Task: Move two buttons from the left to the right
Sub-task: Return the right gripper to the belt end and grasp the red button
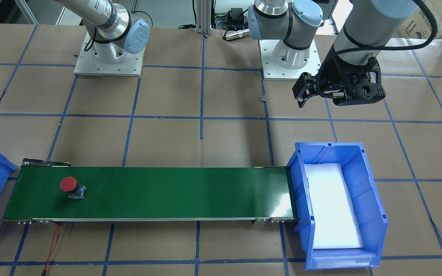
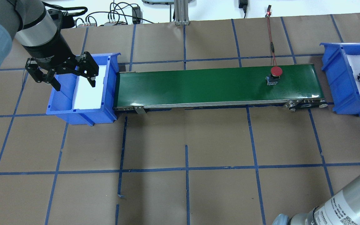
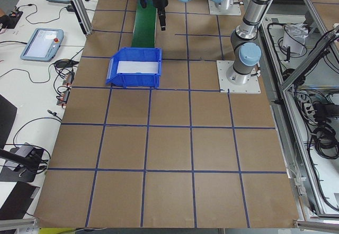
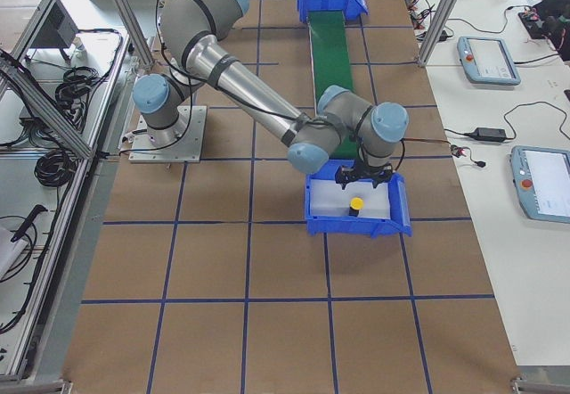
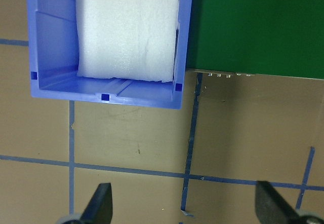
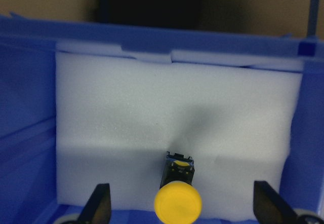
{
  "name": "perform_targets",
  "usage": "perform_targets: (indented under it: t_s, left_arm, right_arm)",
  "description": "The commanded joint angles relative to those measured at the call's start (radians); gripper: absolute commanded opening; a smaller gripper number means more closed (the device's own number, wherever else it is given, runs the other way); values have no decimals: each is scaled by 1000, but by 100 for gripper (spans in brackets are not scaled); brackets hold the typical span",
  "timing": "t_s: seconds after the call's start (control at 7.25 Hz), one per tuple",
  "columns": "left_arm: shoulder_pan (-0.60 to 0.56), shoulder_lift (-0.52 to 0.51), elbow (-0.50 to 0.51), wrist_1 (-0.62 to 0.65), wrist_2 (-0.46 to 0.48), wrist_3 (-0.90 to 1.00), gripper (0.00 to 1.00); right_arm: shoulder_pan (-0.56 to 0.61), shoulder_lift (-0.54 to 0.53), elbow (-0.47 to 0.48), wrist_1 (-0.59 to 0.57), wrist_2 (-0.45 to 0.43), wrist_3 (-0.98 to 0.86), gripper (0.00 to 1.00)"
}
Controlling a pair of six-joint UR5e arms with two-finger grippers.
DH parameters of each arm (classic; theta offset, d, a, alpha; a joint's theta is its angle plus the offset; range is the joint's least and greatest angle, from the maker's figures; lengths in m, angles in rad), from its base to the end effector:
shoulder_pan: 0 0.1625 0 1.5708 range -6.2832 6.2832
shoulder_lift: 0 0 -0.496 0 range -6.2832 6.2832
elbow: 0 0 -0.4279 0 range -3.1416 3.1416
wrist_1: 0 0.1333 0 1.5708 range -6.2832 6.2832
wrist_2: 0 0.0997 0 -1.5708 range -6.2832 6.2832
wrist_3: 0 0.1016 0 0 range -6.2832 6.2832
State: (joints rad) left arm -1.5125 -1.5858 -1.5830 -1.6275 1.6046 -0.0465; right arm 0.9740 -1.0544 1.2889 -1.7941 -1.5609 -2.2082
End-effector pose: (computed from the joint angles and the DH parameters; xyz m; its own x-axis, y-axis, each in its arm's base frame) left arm -0.0990 -0.5327 0.5373 -0.9941 -0.1016 -0.0375 -0.1044 0.9911 0.0822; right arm -0.3158 -0.7038 0.3917 0.0406 -0.9992 -0.0031 -0.9991 -0.0405 -0.0146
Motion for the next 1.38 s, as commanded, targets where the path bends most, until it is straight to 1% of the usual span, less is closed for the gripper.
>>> perform_targets:
  t_s: [0.0,0.14,0.28,0.41,0.55,0.69,0.83,0.97,1.24]
  left_arm:
    - [0,0,0,0,0,0,100]
    - [0,1,0,0,0,1,100]
    - [0,-2,0,0,0,-1,100]
    - [0,0,0,0,0,0,100]
    - [0,-2,0,0,0,1,100]
    - [0,0,0,0,0,1,100]
    - [0,-2,0,0,0,1,100]
    - [0,-2,0,0,0,-1,100]
    - [0,0,0,0,0,-1,100]
  right_arm:
    - [159,-107,36,65,8,162,100]
    - [217,-110,82,39,12,221,100]
    - [244,-108,134,-32,53,292,100]
    - [255,-108,188,-53,77,320,100]
    - [262,-105,225,-56,78,320,100]
    - [267,-110,248,-82,79,324,100]
    - [299,-104,262,-114,81,327,100]
    - [325,-101,273,-125,82,334,100]
    - [327,-104,297,-128,84,332,100]
